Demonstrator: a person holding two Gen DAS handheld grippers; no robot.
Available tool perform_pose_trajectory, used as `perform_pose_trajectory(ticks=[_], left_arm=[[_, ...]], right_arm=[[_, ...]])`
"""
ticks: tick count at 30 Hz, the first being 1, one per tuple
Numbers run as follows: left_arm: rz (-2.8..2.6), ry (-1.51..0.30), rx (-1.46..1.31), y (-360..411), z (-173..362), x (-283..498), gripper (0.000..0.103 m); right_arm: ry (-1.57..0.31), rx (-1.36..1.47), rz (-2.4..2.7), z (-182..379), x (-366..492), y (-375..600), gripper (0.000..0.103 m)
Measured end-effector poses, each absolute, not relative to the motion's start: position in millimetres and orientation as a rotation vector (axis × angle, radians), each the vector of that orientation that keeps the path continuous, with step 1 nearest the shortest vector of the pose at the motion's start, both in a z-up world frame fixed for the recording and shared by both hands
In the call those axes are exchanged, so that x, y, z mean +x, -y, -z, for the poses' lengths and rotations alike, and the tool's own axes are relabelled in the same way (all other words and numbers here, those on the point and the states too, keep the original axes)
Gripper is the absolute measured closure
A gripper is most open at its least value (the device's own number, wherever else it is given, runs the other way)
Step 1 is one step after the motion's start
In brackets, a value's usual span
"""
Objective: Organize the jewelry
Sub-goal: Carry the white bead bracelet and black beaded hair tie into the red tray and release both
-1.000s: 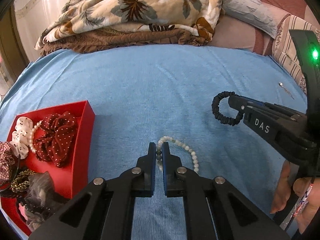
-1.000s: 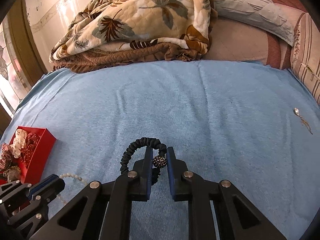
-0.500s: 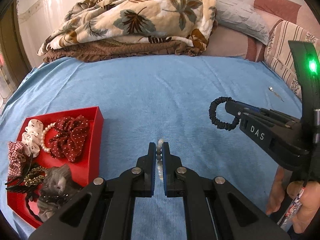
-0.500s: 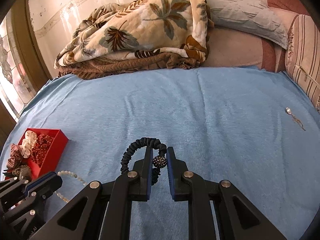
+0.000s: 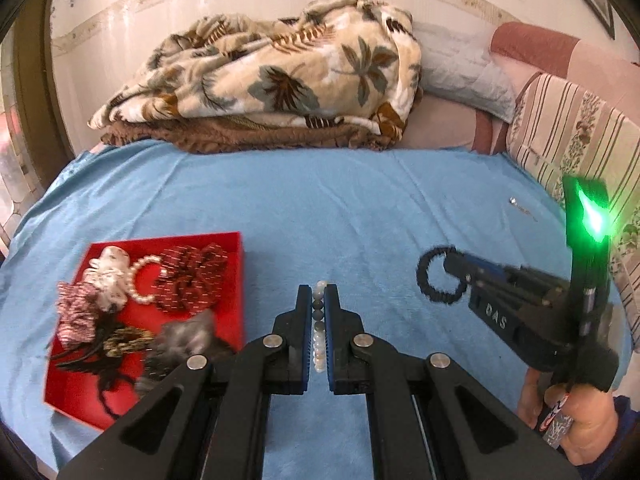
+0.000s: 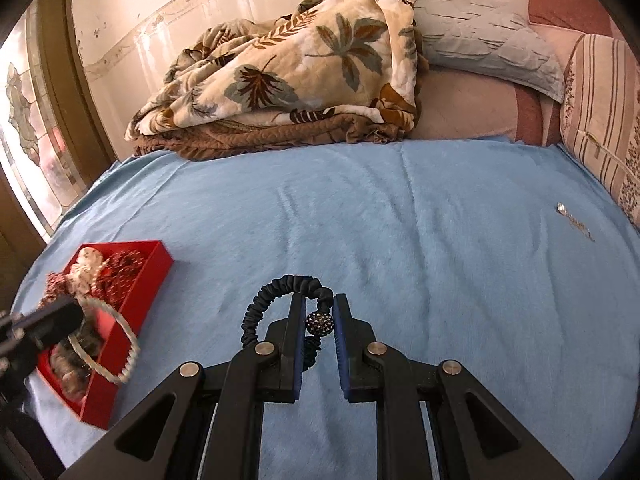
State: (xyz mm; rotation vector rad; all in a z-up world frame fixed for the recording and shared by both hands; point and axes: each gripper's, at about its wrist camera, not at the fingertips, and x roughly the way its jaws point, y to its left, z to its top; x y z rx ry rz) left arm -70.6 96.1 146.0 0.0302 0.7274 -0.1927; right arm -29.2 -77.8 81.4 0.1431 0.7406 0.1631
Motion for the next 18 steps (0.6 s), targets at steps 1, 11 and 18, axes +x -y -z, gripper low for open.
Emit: perform_pose_trajectory(ticks=[1,11,18], left_arm=[[0.191,-0.720,0.028,-100,-148,-74,0.097],[0.129,-0.682,-0.031,-176,-162,-97,0.097],[0.090,-0.667,-0.026,-225,-165,-103,0.097]], right_arm=[[-0.743,0.146,-0.165,-81,-35,76,0.088],[-0.774,0.089,-0.184,-77,-86,48,0.088],[-0.728,0.027,-0.232,-102,-112,17,0.088]])
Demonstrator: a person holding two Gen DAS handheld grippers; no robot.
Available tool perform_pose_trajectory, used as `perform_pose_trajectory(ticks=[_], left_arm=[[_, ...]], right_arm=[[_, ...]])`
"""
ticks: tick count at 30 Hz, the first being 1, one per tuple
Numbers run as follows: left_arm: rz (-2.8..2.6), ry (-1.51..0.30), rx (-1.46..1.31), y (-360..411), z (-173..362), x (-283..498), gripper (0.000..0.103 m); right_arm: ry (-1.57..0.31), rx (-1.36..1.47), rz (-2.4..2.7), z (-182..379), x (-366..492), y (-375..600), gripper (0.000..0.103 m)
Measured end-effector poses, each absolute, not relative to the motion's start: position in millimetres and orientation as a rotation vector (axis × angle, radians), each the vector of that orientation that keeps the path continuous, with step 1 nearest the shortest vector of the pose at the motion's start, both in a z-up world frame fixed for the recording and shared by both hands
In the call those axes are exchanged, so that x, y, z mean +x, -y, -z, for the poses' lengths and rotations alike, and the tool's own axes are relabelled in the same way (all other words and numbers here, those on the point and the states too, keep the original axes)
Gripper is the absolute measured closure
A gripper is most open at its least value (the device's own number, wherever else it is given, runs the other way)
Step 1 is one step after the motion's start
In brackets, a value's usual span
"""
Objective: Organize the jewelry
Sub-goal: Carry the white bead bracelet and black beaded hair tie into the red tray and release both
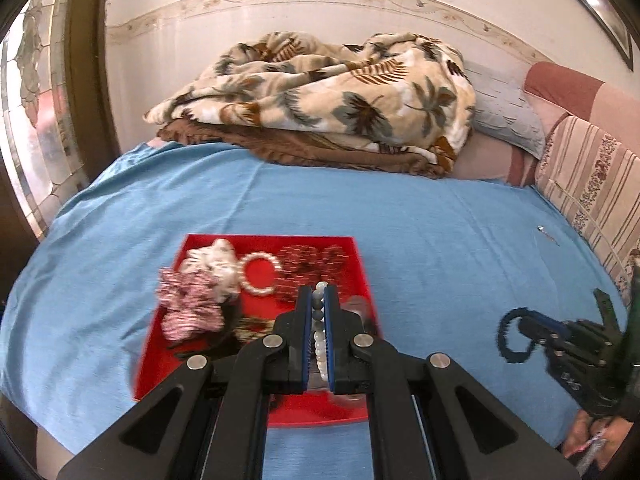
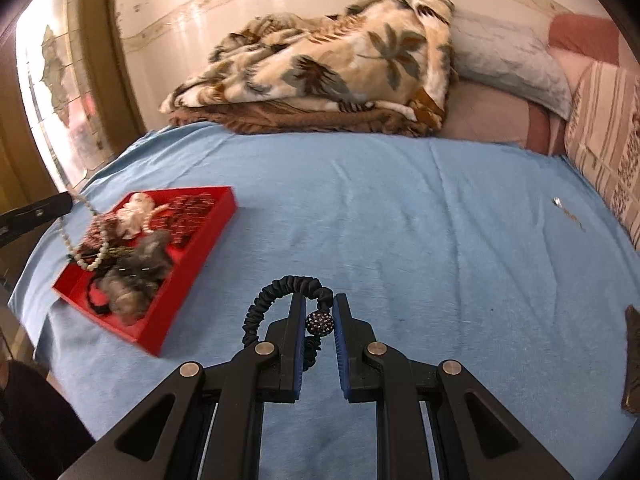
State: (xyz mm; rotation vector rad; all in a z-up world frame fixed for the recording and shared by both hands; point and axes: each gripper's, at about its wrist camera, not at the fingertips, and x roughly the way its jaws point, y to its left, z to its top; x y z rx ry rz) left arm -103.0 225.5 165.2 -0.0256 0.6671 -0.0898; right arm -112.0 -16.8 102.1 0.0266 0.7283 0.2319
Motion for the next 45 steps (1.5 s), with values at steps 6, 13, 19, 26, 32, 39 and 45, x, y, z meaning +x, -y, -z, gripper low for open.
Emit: perform_pose_trajectory(ticks=[6,13,19,26,32,39,45], left_arm=[[0.057,-0.646,-0.020,-258,-164,-108,0.097],[0.021,-0.648,-0.073,-293,-153,-105,0.097],[0.016,-0.651,-0.116,-312,-145,-101,0.097],[0.048,-0.667,-0.193,-329,-138,-97,0.097],[0.074,-0.657,-0.250,-343,-140,-103,0.097],[0.085,-0.649,-0.271,-354,-142,-114,0.097],[0.063,-0.641,-0.217,-345,-142,-119,0.097]], right_arm=[[-0.707,-0.014,-0.303,-118,-124,-21,0.088],[-0.723,-0.015,-0.374,-124,-121,-61,0.088],[-0.732,-0.044,-0.417,-127,-114,-95,0.088],[-0.758,-0.047,-0.460,-126,-96,-128,0.088],[-0.759,-0.043,-0.479,-131,-80,-152,0.088],[-0.771,-0.045,-0.492,-134,-65,-170,0.088],[-0.795,-0.027,-0.499,-131,-55,-178,0.088]])
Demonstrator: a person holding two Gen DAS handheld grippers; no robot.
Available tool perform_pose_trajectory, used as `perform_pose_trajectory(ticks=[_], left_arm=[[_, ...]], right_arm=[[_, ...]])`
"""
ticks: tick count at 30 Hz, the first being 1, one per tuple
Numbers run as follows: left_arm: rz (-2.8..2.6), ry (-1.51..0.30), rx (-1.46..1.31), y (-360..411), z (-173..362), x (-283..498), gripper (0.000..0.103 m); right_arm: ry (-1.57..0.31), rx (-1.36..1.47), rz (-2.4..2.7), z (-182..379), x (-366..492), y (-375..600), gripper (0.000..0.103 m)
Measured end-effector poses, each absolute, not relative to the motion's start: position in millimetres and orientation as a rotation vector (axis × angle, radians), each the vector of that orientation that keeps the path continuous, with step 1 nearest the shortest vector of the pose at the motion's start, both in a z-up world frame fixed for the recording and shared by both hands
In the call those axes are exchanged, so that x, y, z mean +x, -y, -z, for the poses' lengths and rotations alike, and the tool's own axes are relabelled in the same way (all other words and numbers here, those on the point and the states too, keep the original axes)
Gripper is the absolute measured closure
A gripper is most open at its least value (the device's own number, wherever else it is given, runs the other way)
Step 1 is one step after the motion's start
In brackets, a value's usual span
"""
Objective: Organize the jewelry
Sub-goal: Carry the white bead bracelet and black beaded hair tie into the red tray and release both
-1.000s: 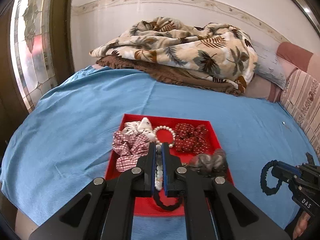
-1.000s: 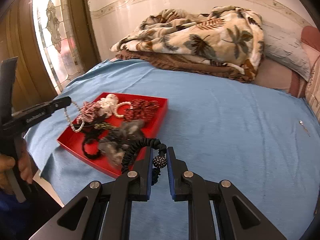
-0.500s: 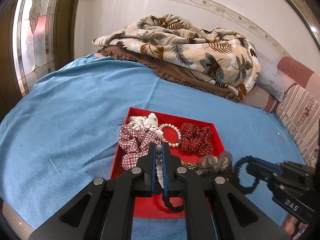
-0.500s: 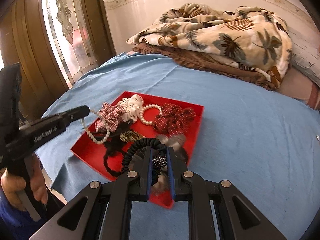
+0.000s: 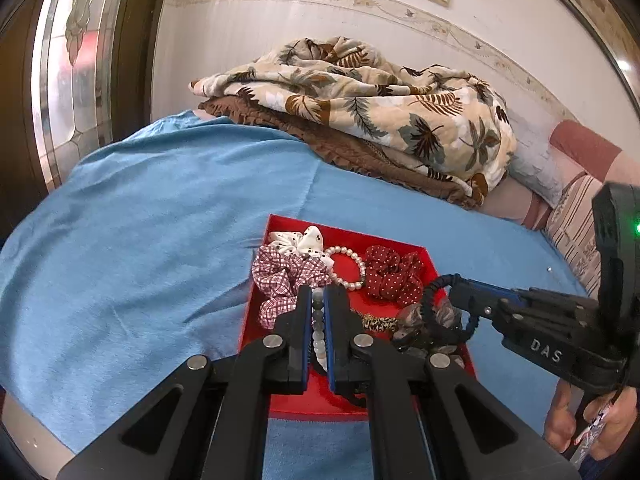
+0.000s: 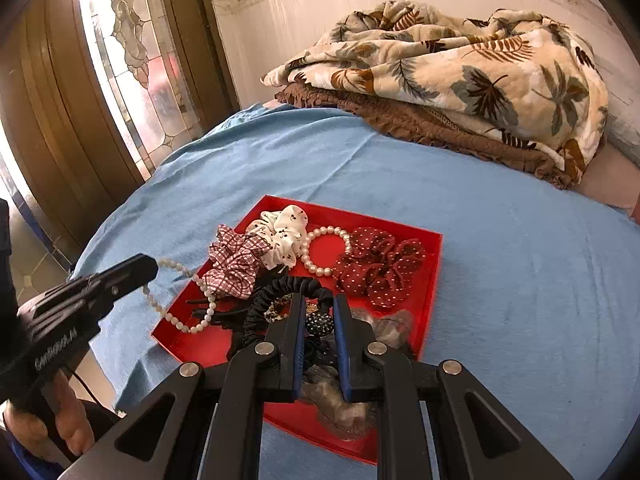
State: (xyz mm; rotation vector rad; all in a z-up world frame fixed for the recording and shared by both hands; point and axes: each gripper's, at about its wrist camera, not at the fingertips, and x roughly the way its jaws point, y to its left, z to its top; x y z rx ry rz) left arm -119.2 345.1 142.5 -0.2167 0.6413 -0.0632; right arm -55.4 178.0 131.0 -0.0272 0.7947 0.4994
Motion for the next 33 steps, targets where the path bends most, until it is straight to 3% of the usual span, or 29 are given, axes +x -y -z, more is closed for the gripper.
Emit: perform_pose_trajectory(ticks=[33], left_arm=[[-0.013,-0.797,-0.112,-331,-102,-90,0.097]], right_arm=[[-0.861,-0.083,-0.428,-101,-21,-198,0.088]])
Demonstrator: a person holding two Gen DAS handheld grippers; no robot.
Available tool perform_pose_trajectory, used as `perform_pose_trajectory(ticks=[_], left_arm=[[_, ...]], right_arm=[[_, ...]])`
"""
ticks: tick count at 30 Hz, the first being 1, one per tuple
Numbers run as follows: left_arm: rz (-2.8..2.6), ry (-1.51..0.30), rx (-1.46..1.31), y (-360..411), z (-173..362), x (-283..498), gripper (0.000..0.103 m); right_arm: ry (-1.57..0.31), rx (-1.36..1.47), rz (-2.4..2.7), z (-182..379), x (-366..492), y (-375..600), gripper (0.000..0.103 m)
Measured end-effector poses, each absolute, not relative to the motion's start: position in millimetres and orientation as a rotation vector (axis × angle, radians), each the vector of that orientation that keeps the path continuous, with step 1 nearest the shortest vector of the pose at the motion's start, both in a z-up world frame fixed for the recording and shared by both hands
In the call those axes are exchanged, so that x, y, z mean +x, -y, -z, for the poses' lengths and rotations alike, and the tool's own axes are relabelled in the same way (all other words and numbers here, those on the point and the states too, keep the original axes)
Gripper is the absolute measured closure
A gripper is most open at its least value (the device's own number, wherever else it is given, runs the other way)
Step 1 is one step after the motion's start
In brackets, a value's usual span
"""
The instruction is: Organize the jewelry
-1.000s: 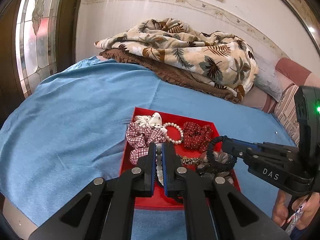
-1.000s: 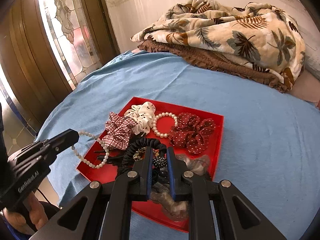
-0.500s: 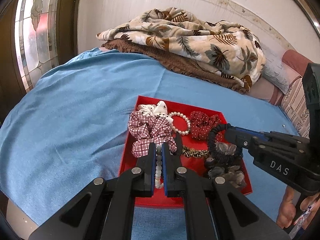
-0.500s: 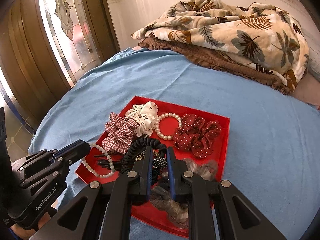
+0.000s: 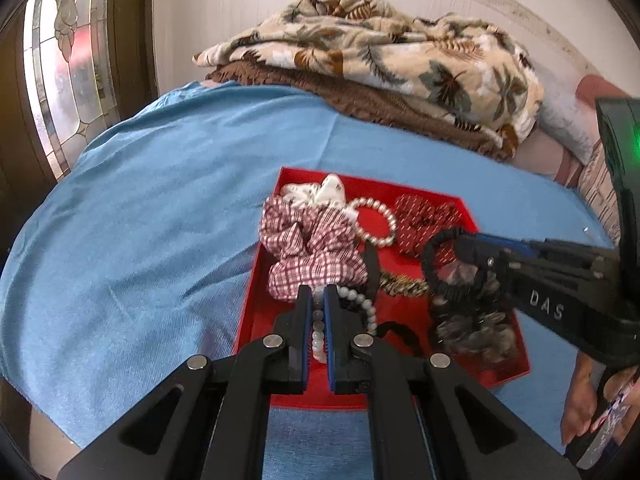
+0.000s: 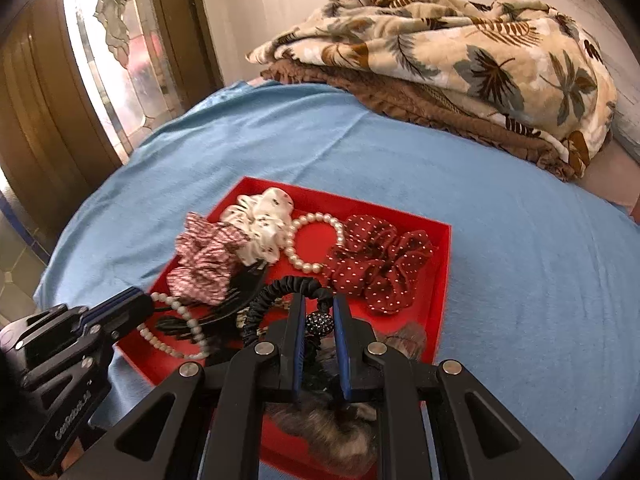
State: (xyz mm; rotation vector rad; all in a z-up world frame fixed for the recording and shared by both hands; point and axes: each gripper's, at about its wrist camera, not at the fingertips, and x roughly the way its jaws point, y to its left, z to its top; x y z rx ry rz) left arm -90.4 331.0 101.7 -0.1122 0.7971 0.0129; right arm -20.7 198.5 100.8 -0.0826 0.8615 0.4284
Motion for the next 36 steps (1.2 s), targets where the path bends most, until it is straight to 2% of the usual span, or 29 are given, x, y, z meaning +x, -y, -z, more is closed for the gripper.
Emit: perform_pose_trajectory(ticks=[16,30,32,34,36], left_arm=[[-0.034,-0.872,-0.079,-330,-82,-78,0.097],[-0.048,-0.873,-0.069,-328,-80,-73,0.097],[-0.052,-0.866,-0.068,-329,-81,-74,0.089],[-0.058,-0.853,-0.069,-329,-84,-77,0.056],[-0.060,-0.825,-0.080,-330,-89,-81,0.049]], right_arm=[[-0.932,-0.117,-0.368,-65,11,-204,0.088],[-0.915,-0.104,-0.376,-67,8,-202,0.088],[-0.911,-0.093,-0.377,-70,7,-200,0.088],[-0.906,-0.076,-0.379,-73,5,-198,0.086],[-0.898,-0.058,-0.383,-77,2,-195,0.074]])
